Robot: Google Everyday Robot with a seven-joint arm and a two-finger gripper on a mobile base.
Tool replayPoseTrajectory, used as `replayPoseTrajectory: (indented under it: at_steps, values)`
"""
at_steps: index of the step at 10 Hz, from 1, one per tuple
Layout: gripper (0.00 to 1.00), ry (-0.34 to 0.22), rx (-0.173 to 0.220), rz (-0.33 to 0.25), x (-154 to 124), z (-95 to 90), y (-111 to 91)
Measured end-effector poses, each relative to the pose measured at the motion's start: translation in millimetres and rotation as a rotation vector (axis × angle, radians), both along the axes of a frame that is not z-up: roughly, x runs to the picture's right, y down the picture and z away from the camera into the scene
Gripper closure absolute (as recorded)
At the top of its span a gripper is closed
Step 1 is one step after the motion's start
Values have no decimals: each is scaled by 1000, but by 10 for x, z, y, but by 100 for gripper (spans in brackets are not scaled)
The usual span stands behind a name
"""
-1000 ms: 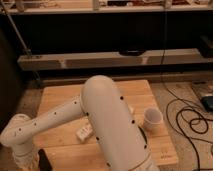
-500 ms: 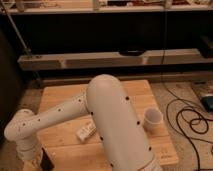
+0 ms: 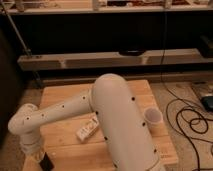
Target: Push the eraser across the table
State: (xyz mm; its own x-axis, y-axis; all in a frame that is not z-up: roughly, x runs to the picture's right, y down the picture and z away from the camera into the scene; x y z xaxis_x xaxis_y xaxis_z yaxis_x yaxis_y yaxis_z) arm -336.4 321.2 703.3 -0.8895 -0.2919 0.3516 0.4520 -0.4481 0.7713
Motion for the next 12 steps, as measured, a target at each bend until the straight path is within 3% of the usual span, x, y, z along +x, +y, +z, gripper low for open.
replayPoseTrajectory:
  at_steps: [1, 3, 6, 8, 10, 12]
  values:
    - [97, 5, 1, 0, 24, 1, -46]
    - [81, -11, 0, -15, -12, 10, -32]
    - [48, -103, -18, -43, -435, -21, 10]
    - [30, -156, -29, -56, -519, -19, 23]
    - [29, -183, -41, -82, -526, -59, 81]
    - [45, -187, -51, -100, -492, -125, 160]
